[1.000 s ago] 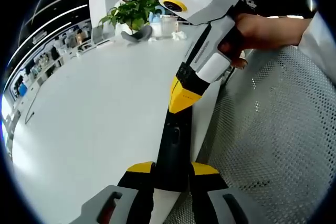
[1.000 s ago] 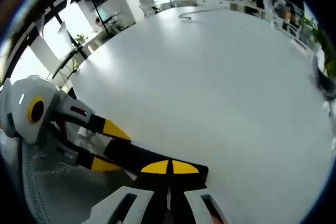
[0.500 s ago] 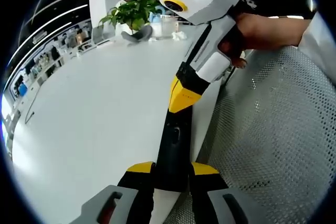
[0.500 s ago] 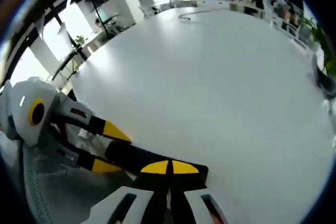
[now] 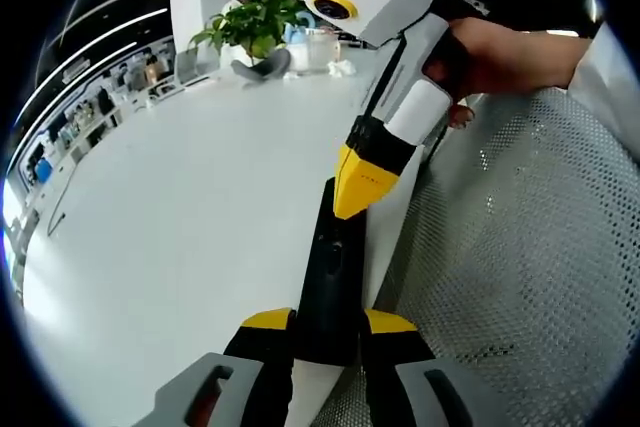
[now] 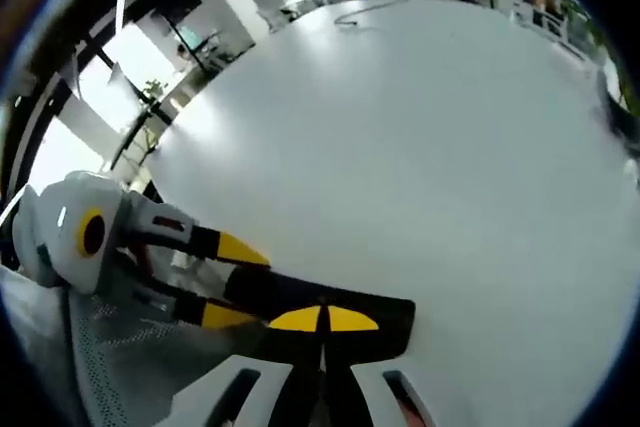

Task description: Press the specified remote control buttons in sequence, fully releasing each button before pressing the next.

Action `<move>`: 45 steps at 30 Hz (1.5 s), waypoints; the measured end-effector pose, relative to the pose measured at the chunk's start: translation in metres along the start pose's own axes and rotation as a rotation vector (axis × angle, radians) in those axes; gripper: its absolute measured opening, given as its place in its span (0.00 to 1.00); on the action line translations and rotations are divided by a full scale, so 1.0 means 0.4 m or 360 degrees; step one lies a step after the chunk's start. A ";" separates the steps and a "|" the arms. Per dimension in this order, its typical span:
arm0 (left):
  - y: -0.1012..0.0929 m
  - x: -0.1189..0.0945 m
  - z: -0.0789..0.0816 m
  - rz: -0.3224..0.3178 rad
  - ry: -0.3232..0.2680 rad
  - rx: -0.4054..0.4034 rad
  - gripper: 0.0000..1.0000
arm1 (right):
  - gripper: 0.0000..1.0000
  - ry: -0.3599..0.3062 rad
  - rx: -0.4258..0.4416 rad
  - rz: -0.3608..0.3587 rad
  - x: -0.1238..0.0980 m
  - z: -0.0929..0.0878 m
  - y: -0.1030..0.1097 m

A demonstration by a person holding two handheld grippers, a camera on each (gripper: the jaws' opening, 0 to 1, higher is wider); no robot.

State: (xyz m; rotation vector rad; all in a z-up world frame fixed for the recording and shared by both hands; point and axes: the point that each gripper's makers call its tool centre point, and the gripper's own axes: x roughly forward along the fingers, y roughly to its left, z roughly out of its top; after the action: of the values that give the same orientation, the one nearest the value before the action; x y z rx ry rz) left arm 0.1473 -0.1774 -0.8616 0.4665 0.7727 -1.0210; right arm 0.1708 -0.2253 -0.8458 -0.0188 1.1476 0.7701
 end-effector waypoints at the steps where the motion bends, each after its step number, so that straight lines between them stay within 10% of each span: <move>1: 0.000 0.000 0.000 0.0000 0.0000 0.0000 0.25 | 0.00 -0.0005 -0.0005 -0.0004 -0.001 0.002 -0.001; 45: -0.001 0.000 0.001 -0.0001 0.0001 -0.0001 0.25 | 0.00 0.0062 0.0104 0.0015 0.001 -0.018 -0.002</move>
State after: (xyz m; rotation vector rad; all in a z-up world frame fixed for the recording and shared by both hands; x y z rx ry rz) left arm 0.1472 -0.1779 -0.8612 0.4660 0.7736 -1.0215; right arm 0.1655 -0.2286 -0.8496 0.0263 1.2104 0.7427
